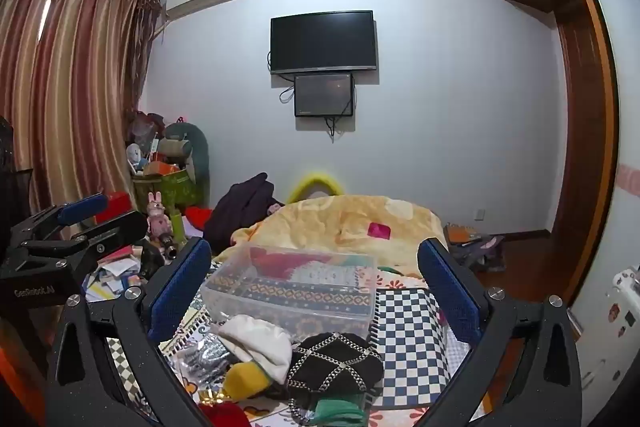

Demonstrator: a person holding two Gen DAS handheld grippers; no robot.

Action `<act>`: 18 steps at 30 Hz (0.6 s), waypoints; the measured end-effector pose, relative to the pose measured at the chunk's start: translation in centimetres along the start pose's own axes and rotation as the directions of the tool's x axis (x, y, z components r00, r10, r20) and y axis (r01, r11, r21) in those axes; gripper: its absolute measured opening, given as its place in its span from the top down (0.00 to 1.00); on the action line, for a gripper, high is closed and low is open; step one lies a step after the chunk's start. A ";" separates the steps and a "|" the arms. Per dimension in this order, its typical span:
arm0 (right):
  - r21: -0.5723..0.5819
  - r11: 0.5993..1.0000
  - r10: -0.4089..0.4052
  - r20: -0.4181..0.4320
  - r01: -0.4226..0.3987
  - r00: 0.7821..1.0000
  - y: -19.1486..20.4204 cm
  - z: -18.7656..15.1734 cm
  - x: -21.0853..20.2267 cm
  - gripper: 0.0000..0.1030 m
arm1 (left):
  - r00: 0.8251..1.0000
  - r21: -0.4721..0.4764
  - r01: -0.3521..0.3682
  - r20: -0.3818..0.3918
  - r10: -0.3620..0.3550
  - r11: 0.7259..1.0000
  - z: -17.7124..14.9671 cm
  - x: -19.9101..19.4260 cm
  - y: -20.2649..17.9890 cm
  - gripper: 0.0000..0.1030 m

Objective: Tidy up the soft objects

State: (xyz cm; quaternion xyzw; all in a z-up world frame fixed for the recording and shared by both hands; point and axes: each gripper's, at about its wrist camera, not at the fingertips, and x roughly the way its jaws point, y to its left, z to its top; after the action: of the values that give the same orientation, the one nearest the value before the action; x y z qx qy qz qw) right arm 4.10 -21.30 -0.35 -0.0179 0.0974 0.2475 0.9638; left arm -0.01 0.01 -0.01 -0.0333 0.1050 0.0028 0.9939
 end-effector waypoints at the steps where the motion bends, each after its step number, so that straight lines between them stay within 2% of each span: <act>1: 0.001 1.000 -0.001 0.001 0.001 1.000 0.0 0.0 0.0 0.00 | 1.000 0.000 0.001 0.005 -0.001 1.000 0.0 0.0 0.0 0.00; 12: 0.007 1.000 -0.003 0.011 0.003 1.000 0.2 1.0 -0.9 0.00 | 1.000 0.008 0.005 0.003 -0.005 1.000 0.1 0.1 -0.1 0.00; 18: 0.009 1.000 0.006 0.027 -0.006 1.000 0.1 0.4 -0.8 0.00 | 1.000 0.019 0.007 0.013 -0.008 1.000 0.1 -0.4 -0.4 0.00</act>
State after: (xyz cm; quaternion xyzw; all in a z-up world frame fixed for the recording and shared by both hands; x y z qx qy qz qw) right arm 3.49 -21.59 0.22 -0.0100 0.0858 0.2500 0.9644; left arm -0.37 -0.43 0.17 -0.0244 0.0987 -0.0018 0.9948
